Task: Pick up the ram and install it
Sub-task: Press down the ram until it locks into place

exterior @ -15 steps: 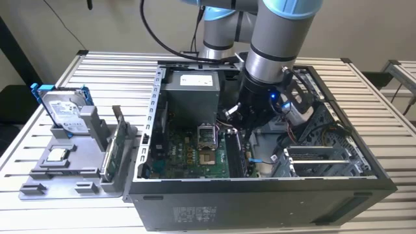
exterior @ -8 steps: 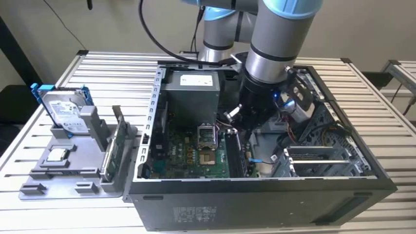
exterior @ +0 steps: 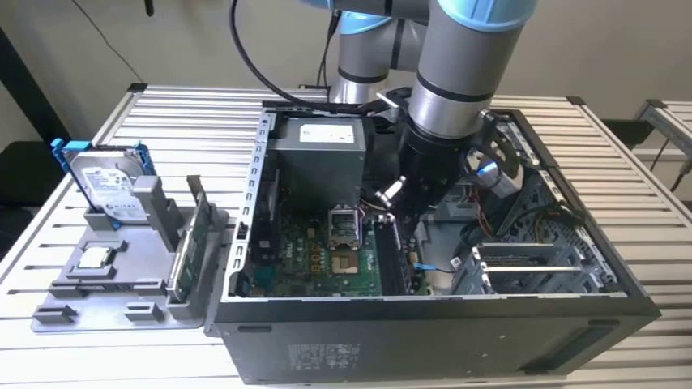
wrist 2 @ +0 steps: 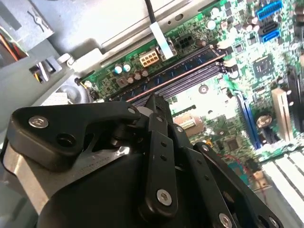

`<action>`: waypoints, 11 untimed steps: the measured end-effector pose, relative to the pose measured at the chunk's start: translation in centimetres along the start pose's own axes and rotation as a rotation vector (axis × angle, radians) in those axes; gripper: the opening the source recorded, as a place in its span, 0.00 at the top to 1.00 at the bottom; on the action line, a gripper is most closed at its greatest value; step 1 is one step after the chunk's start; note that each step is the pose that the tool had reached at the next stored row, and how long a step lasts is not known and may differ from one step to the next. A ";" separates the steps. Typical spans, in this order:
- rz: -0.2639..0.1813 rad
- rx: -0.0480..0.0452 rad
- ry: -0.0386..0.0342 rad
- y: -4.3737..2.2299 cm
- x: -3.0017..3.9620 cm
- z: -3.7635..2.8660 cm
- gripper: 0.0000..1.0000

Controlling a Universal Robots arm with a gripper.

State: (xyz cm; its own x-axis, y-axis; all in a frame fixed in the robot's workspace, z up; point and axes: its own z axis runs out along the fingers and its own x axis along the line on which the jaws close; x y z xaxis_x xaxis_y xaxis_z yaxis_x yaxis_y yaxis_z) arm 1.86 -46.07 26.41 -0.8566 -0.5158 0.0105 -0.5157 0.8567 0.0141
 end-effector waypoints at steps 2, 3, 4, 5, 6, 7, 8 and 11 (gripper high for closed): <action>-0.029 0.0004 0.0004 0.00 0.00 0.00 0.89; -0.042 0.0005 0.0006 0.00 0.00 0.00 0.89; -0.053 0.0006 0.0007 0.00 0.00 0.00 0.89; -0.064 0.0007 0.0009 0.00 0.00 0.00 0.89; -0.076 0.0009 0.0010 0.00 0.00 0.00 0.89; -0.088 0.0010 0.0012 0.00 0.00 0.00 0.89; -0.099 0.0011 0.0014 0.00 0.00 0.00 0.89; -0.143 0.0016 0.0018 0.00 0.00 0.00 0.89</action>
State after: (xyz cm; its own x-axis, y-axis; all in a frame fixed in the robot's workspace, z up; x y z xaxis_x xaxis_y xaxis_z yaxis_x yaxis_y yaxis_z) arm 1.86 -46.07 26.41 -0.7741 -0.6330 0.0103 -0.6329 0.7741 0.0139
